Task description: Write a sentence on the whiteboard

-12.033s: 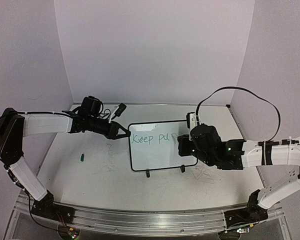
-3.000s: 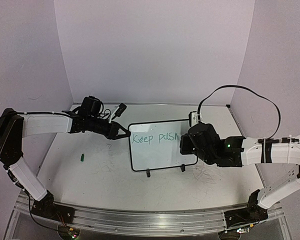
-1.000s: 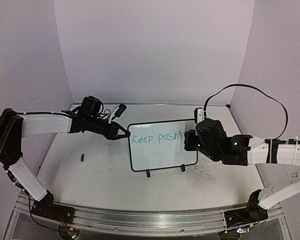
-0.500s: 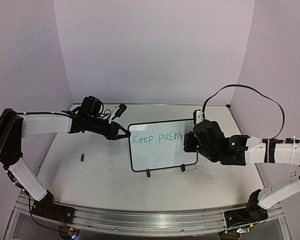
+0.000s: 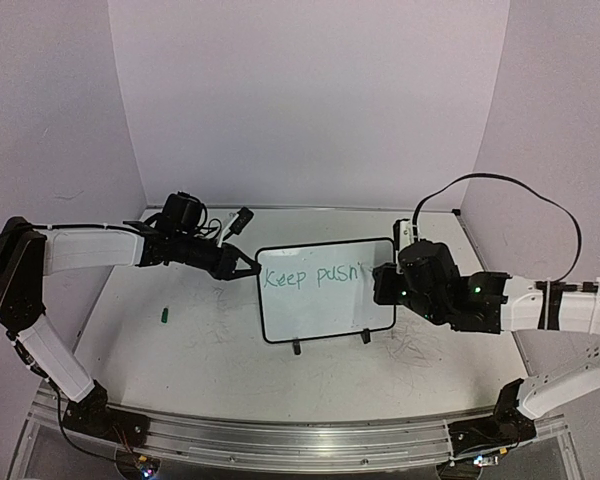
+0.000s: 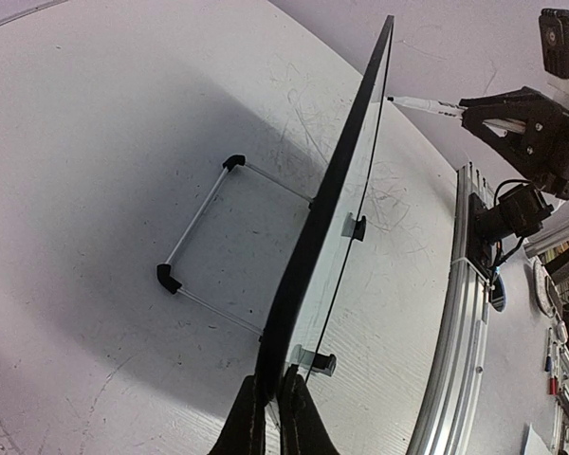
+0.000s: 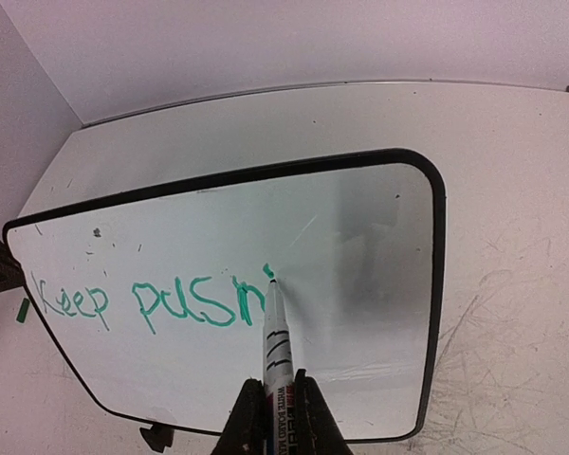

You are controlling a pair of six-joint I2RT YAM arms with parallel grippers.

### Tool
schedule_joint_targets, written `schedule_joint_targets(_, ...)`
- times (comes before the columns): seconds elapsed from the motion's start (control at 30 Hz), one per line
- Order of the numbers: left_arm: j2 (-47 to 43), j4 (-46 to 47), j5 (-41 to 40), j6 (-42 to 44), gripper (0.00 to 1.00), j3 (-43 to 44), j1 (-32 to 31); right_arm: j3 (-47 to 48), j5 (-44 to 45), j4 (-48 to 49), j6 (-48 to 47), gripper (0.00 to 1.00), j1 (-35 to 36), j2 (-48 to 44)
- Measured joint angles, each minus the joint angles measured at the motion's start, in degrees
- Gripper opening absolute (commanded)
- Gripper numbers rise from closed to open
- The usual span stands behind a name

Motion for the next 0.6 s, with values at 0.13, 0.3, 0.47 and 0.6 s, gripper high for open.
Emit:
schedule_joint_targets(0.13,0.0,0.0,0.0,0.0,0.0,0.0,0.0,0.0,0.0,0.0,0.0,0.0,0.0,0.8)
schedule_joint_targets(0.3,0.0,0.0,0.0,0.0,0.0,0.0,0.0,0.0,0.0,0.4,0.0,0.0,0.0,1.8)
schedule_joint_targets(0.47,0.0,0.0,0.0,0.0,0.0,0.0,0.0,0.0,0.2,0.5,0.0,0.0,0.0,2.5)
schedule_joint_targets(0.6,0.0,0.0,0.0,0.0,0.0,0.0,0.0,0.0,0.5,0.5,0.2,0.0,0.0,2.6)
